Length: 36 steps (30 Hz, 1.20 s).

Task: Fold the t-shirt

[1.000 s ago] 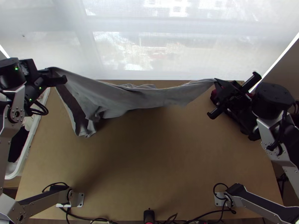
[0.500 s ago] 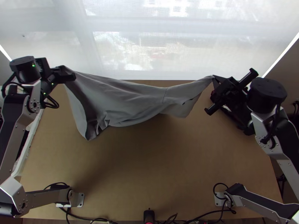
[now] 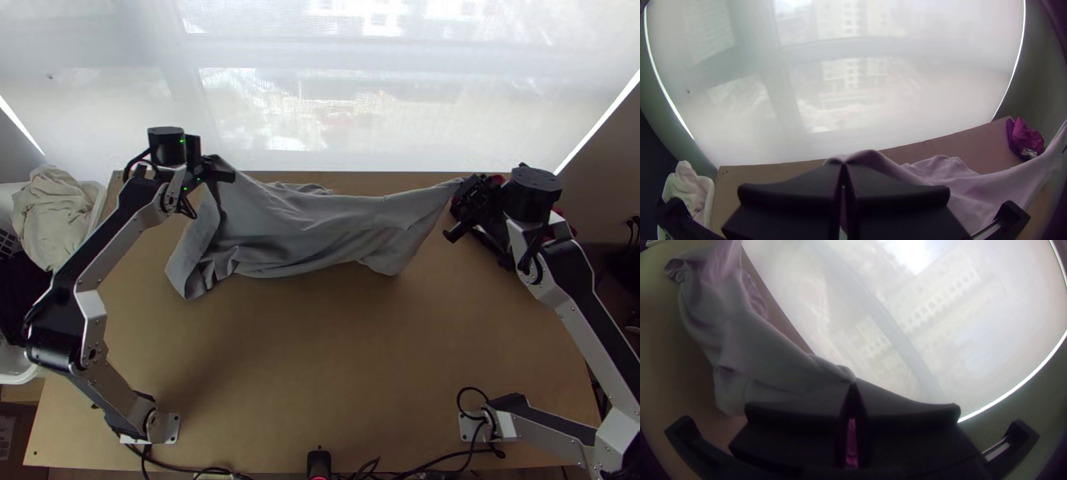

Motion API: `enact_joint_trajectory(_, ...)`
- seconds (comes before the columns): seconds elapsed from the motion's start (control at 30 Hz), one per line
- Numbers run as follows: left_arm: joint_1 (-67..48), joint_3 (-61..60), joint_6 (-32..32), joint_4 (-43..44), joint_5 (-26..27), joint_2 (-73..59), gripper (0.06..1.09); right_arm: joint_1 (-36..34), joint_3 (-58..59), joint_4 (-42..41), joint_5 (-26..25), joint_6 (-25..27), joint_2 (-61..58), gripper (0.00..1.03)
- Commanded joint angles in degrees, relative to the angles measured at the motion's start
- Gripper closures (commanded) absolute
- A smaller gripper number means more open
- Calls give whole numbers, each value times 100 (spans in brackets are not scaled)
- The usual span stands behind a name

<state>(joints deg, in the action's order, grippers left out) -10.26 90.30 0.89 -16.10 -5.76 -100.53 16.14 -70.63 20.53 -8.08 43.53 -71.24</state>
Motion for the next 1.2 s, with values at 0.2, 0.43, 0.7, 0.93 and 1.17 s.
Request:
enact_joint_trajectory(0.2,-644,1420,96,45,-13,-2049,97,-1368,779,-111,315,130,348,100)
enact_joint_trajectory(0.43,-688,2211,26,-1185,-4,-2498,14,-1992,1218,-120,447,130,699,100)
enact_joint_trajectory(0.7,-1004,1728,-159,-2987,497,-1636,12,-2168,1596,-181,562,51,981,100)
enact_joint_trajectory(0.93,-1277,1543,-554,-3453,1235,-1355,12,-1948,1790,-331,579,-90,1042,100)
enact_joint_trajectory(1.17,-1294,1561,-598,-3268,1270,-1874,12,-1825,1790,-331,579,-55,1113,100)
